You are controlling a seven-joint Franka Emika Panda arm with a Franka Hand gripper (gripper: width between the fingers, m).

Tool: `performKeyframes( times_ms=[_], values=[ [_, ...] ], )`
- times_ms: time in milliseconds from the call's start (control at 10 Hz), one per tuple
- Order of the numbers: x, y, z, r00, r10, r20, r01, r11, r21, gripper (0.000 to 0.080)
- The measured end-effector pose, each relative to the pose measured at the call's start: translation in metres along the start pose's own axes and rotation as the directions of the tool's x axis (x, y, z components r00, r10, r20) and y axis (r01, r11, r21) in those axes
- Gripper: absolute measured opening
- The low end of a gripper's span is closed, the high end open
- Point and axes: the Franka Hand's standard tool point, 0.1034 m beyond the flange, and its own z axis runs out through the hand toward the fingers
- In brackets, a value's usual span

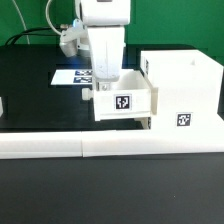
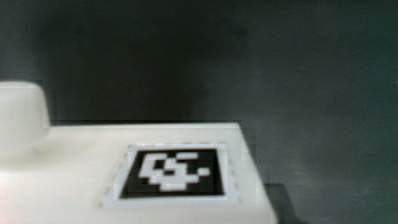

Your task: Assemble drawer

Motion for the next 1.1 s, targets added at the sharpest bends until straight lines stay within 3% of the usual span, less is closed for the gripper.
performKeyframes(
  times_ms=[1100],
  values=[
    [0.0022,0.0049,-0.0061,1.000,0.014,0.002,-0.014,1.000,0.014,0.0042]
  ],
)
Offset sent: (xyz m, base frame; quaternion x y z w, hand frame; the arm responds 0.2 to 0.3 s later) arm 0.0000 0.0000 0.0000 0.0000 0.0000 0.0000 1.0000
